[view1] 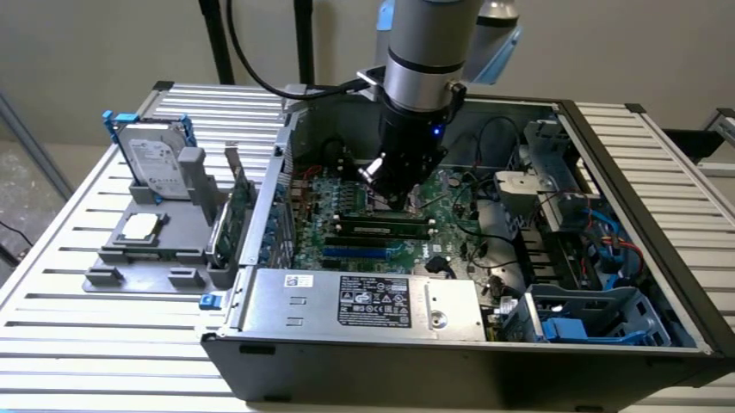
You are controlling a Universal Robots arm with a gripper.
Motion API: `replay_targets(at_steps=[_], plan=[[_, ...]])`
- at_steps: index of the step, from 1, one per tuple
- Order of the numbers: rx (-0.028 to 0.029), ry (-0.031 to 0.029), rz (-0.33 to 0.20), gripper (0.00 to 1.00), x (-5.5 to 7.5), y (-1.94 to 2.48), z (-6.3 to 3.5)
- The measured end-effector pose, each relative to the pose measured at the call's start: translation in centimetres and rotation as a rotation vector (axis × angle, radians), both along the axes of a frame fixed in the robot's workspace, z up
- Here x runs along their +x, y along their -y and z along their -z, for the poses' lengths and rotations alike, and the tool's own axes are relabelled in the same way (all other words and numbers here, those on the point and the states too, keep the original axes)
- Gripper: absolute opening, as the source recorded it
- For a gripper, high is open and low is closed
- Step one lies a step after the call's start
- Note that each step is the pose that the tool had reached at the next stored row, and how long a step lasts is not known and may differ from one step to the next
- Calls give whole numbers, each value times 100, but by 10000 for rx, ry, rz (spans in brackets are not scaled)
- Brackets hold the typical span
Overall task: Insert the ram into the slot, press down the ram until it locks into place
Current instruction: 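Press down the ram until it locks into place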
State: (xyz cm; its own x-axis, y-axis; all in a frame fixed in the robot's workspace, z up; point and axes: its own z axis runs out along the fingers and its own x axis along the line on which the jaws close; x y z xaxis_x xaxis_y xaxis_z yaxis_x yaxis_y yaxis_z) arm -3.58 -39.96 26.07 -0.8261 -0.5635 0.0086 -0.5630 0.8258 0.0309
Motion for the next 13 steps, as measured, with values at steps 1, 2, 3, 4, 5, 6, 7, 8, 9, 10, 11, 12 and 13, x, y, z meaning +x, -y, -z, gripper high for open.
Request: replay_targets(at_steps=[1,2,3,4,5,6,7,8,9,10,11,12,13], plan=[[0,0,177,11,0,0,3],[0,0,371,11,0,0,7],[-2,0,549,11,0,0,10],[-1,0,725,11,0,0,14],[-2,0,904,11,0,0,17],[-2,0,1081,11,0,0,20],[-2,0,1259,11,0,0,24],[-3,0,1436,11,0,0,27],[-3,0,1629,11,0,0,31],[-4,0,1808,11,0,0,34],[-4,0,1984,11,0,0,38],[-5,0,2163,11,0,0,41],[-5,0,2344,11,0,0,45]])
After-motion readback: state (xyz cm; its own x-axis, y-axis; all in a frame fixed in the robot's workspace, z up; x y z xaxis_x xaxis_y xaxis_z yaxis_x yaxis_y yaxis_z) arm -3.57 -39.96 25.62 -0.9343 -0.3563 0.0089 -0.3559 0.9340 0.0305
